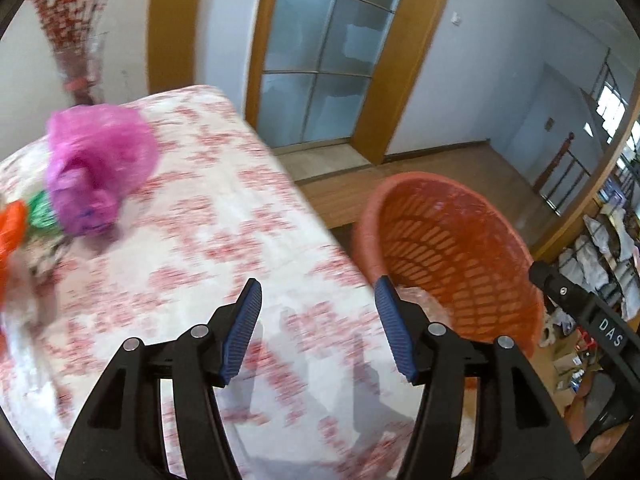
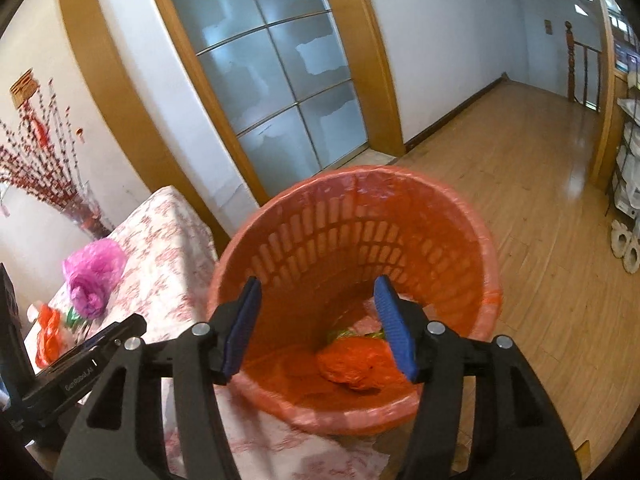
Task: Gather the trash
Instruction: 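Grasp another orange-red bag with the left tool while the right tool grasps a clear bag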
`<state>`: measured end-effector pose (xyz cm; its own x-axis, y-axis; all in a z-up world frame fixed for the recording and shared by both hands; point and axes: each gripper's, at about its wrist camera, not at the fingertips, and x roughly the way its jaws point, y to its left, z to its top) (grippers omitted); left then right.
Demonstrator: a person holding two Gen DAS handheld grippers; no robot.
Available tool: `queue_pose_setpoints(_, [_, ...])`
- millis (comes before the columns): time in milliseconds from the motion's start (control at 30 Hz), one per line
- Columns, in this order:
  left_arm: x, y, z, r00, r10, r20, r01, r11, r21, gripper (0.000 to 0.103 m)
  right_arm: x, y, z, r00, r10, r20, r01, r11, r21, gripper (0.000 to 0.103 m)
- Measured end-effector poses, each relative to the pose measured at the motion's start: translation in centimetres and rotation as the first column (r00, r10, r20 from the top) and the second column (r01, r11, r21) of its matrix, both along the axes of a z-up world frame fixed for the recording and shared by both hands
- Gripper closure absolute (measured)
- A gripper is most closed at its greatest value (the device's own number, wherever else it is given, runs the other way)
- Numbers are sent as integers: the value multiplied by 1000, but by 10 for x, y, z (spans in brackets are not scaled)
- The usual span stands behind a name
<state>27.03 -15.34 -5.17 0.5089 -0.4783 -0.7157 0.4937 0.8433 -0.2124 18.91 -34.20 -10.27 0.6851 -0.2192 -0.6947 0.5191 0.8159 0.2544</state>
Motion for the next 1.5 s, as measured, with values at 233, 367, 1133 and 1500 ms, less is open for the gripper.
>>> queue_pose_setpoints(233, [4, 59, 8, 995, 99, 25, -99, 995, 10, 44, 13, 43, 9, 996, 94, -8, -94, 995, -20, 45])
queue_pose_setpoints(367, [6, 104, 20, 983, 177, 53, -178, 984, -1, 44, 21, 71, 10, 988, 153, -20, -154, 988, -27, 45])
queue_pose_setpoints(1133, [99, 257, -2, 874, 484, 51, -486, 874, 22, 46, 68, 202, -17, 894, 425, -141, -434, 900, -38, 45])
queue_pose_setpoints(1500, [102, 258, -14, 893, 449, 46, -450, 893, 17, 71, 84, 229, -23, 862, 480, -164, -492, 869, -43, 45])
